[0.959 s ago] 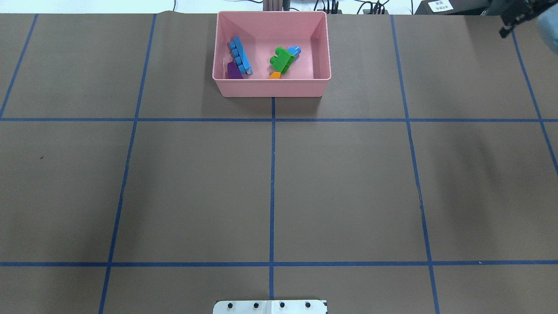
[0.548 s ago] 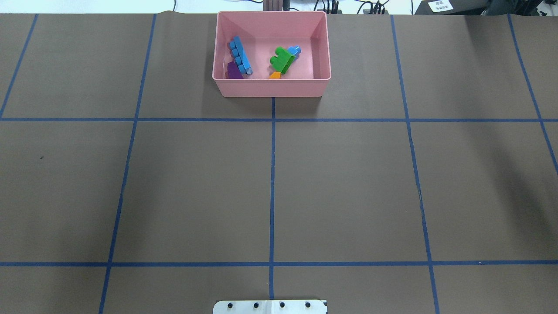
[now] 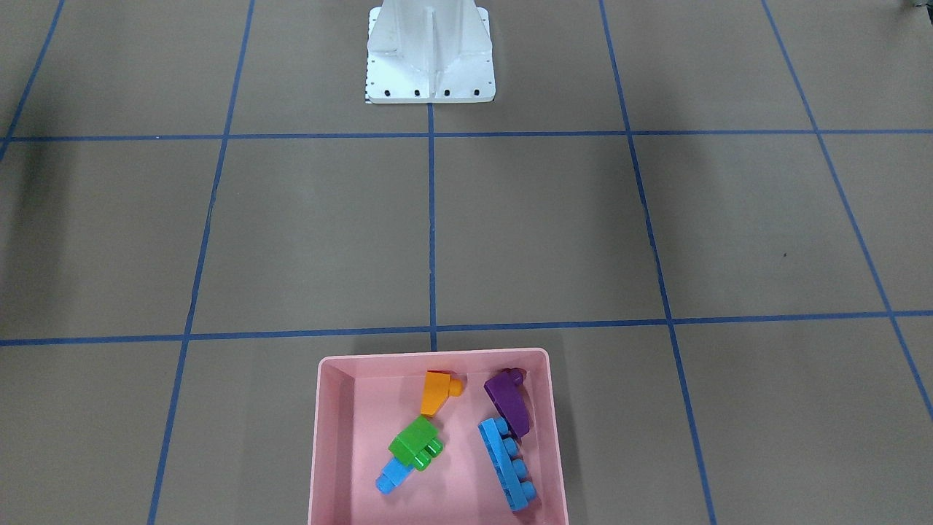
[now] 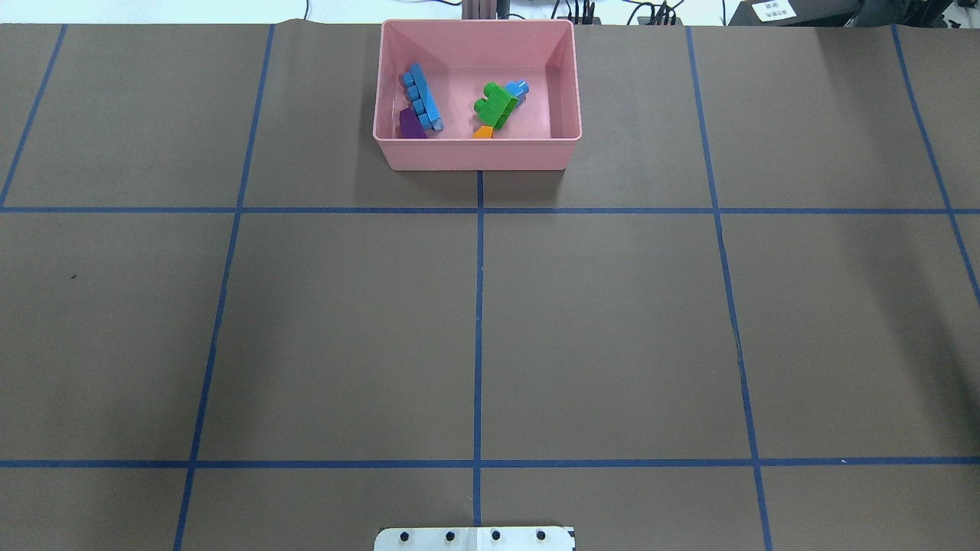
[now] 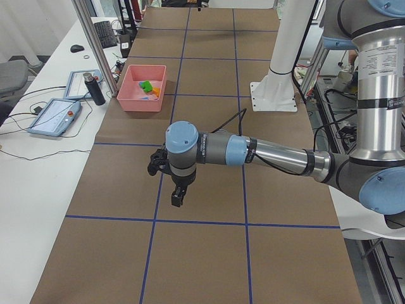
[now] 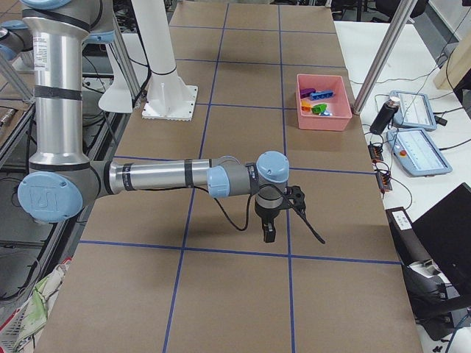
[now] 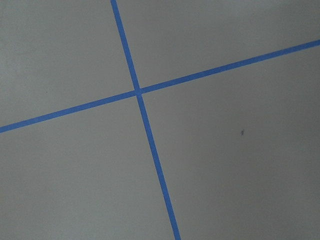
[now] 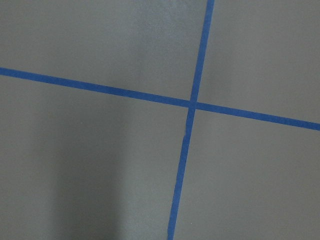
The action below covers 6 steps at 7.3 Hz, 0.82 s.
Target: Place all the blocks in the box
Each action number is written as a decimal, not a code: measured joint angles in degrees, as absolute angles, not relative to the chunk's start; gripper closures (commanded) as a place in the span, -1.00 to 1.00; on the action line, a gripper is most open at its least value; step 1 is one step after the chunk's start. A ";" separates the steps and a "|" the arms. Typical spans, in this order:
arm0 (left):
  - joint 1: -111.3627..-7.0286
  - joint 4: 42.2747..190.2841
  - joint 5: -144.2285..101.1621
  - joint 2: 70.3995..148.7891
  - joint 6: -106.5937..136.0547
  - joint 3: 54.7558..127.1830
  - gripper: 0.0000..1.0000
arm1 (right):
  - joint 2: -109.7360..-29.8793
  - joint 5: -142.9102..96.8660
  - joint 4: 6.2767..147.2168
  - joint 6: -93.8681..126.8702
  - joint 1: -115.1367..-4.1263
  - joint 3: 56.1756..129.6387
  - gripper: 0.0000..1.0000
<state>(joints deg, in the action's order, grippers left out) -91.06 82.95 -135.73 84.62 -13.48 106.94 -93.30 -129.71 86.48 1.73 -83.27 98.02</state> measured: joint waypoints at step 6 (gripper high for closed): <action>-90.97 83.30 -135.70 84.24 -13.53 106.66 -1.00 | -92.81 -129.76 85.87 1.73 -83.23 98.36 -1.00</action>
<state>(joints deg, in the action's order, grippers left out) -90.97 83.30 -135.70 84.24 -13.53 106.66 -92.81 -129.76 85.87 1.73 -83.23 98.36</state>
